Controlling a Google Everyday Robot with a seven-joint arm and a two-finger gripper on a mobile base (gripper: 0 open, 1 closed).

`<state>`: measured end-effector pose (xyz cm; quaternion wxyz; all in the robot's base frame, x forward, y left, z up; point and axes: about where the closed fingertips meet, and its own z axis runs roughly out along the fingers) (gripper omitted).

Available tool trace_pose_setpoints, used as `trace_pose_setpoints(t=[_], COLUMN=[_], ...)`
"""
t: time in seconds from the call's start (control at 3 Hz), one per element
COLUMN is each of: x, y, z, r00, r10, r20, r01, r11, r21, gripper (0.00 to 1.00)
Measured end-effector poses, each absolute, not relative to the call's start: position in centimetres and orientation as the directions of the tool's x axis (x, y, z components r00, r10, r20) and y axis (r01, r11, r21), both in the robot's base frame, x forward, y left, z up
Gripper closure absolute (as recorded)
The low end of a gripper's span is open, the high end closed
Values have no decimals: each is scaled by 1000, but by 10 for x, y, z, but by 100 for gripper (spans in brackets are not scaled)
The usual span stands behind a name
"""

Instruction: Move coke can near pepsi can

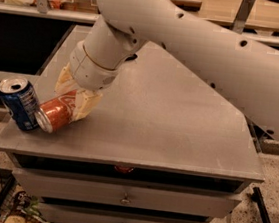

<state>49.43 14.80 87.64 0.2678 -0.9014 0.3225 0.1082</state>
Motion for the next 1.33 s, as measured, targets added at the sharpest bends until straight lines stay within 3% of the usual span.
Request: trace_pose_setpoints(t=[0.33, 0.67, 1.33], x=[493, 492, 510], y=[149, 149, 126], z=[873, 871, 882], r00=[768, 768, 749], r10=[-522, -522, -574], r20=[-371, -371, -329], r01=[-640, -640, -662], r11=[-652, -654, -629], r21=[-407, -403, -409], gripper=[12, 0, 0])
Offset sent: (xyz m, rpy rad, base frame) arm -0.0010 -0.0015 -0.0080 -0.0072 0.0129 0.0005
